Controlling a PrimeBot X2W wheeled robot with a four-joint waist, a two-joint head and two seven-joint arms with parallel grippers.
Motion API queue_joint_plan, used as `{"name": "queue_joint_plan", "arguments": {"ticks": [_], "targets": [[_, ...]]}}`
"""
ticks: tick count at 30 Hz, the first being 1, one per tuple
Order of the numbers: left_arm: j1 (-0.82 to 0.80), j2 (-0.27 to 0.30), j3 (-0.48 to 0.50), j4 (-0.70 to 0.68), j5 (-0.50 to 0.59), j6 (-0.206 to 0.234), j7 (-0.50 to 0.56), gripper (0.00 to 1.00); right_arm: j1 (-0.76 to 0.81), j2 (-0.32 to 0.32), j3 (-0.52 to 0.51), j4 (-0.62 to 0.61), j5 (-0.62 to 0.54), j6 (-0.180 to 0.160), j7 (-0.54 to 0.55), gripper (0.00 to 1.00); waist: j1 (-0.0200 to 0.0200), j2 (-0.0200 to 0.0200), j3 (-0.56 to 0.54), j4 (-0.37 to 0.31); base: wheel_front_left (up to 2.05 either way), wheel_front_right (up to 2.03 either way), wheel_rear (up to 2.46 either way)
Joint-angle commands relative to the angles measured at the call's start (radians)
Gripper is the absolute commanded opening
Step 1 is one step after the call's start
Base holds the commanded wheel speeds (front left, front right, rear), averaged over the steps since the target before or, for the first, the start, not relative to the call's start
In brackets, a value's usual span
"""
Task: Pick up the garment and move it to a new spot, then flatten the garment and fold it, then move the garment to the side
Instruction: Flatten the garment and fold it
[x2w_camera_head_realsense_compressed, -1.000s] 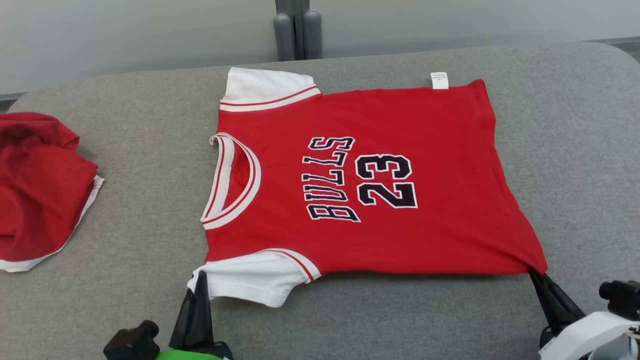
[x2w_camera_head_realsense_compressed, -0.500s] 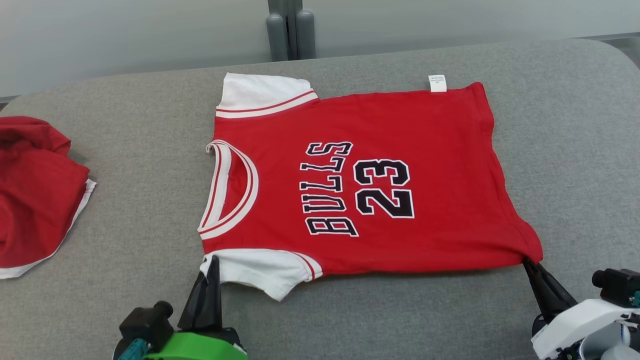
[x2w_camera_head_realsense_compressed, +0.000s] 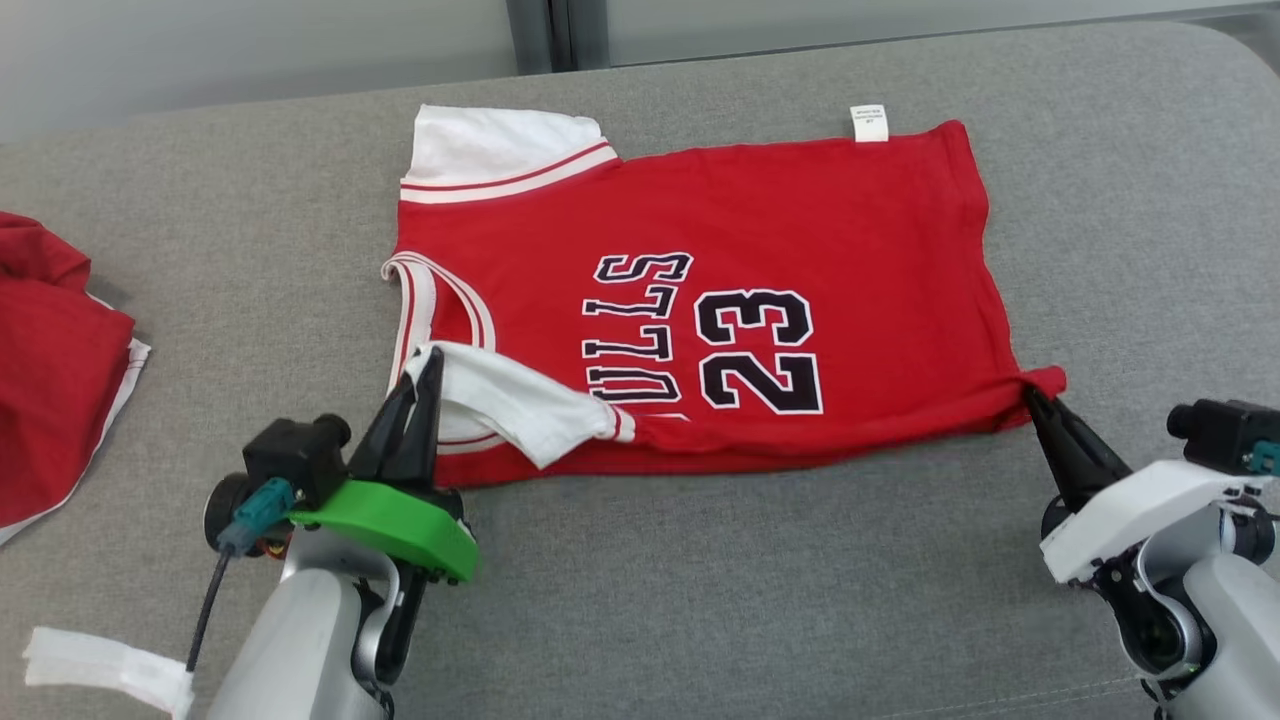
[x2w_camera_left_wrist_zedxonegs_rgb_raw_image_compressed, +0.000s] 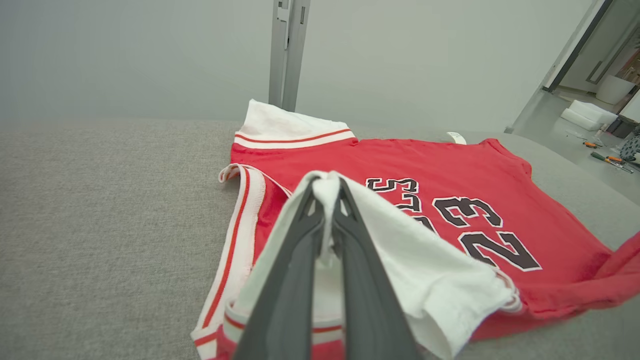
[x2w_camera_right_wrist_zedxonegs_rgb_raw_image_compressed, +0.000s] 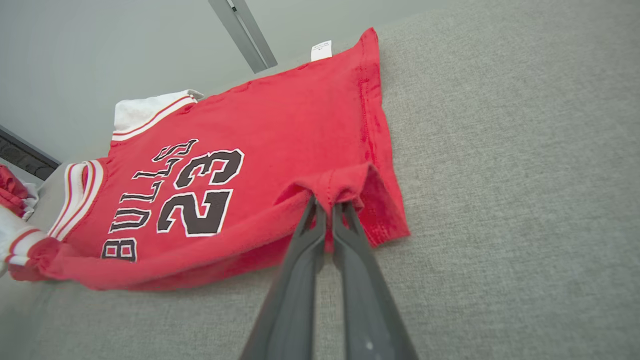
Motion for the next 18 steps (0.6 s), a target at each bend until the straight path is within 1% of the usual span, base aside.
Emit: {"name": "queue_joint_plan", "arguments": {"ticks": [1,5,9,10,11,12,15,18], "targets": [[-0.043,0.009,0.001,0.032,-0.004,-0.008,-0.008,0.00,-0.035,0.006,0.003,0.014,0.009,-0.001,0.004,0.00,0.0000,0.0000,0.018,-0.002,0.00,0.00,0.00],[-0.137,0.008,-0.019,0.139,-0.008,-0.020,-0.014,0.00,-0.106,0.012,0.017,0.073,0.013,-0.001,0.008,0.00,0.0000,0.0000,0.036,-0.005,0.00,0.00,0.00],[-0.216,-0.003,-0.047,0.245,-0.015,-0.026,-0.024,0.00,-0.168,0.025,0.031,0.148,0.012,-0.001,-0.009,0.00,0.0000,0.0000,0.048,-0.002,0.00,0.00,0.00],[-0.232,-0.005,-0.047,0.265,-0.016,-0.027,-0.031,0.20,-0.181,0.026,0.036,0.159,0.006,-0.001,-0.020,0.38,0.0000,0.0000,0.050,-0.001,0.00,0.00,0.00],[-0.248,-0.005,-0.048,0.291,-0.014,-0.028,-0.035,0.94,-0.192,0.029,0.046,0.173,0.007,-0.001,-0.029,1.00,0.0000,0.0000,0.052,0.000,0.00,0.00,0.00],[-0.257,-0.007,-0.049,0.310,-0.011,-0.028,-0.041,1.00,-0.198,0.029,0.052,0.183,0.007,-0.001,-0.040,1.00,0.0000,0.0000,0.052,0.000,0.00,0.00,0.00],[-0.269,-0.022,-0.043,0.353,-0.024,-0.030,-0.052,1.00,-0.207,0.022,0.074,0.215,0.004,-0.001,-0.075,1.00,0.0000,0.0000,0.045,0.002,0.00,0.00,0.00],[-0.251,-0.023,-0.039,0.366,-0.032,-0.031,-0.059,1.00,-0.195,0.010,0.096,0.242,-0.005,-0.001,-0.101,1.00,0.0000,0.0000,0.035,0.008,0.00,0.00,0.00]]}}
